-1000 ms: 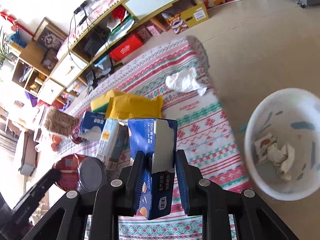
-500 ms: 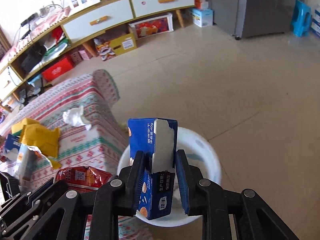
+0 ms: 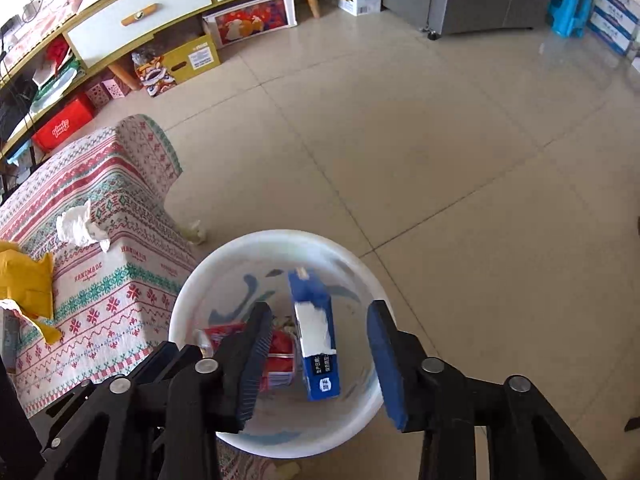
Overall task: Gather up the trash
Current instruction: 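Release the red can into the bin with the left tool while the right tool drops the blue box, then grasp the black plastic tray with the left tool while the right tool grasps the yellow snack bag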
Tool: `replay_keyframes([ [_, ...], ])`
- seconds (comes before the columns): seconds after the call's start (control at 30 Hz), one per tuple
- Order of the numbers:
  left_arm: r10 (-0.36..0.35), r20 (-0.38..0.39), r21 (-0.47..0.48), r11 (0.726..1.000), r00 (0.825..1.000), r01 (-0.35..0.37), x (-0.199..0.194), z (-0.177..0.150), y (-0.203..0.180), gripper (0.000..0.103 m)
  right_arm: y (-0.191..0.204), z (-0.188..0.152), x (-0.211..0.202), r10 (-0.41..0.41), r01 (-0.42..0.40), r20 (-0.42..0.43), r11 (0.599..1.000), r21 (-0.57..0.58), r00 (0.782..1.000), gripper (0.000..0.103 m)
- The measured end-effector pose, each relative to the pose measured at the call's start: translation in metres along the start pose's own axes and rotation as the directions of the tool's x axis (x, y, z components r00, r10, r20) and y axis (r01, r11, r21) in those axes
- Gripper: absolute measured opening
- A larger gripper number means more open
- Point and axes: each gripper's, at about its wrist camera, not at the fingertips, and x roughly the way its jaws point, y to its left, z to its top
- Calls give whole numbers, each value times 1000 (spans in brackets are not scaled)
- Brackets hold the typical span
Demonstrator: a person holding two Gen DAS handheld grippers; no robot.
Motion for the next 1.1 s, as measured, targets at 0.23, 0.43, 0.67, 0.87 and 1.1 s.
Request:
replay_keyframes([
  [0.23,-19,28,-61,998,999,20,-49,-8,38,37,5,1,-6,69,-69,20,998,9,997,46],
  [0.43,75,68,-124,990,995,-66,-106,-20,103,38,28,-1,-14,116,-114,47,992,-44,992,51],
  [0.67,212,84,-264,947,974,-183,-167,-40,220,49,60,-7,-17,170,-165,39,980,-109,985,54],
  [0.87,282,43,-378,893,958,-246,-191,-68,308,50,98,-18,-16,223,-216,20,959,-186,975,59],
  [1.1,255,-15,-426,873,967,-237,-169,-97,350,50,147,-35,-1,193,-178,9,923,-341,981,61],
])
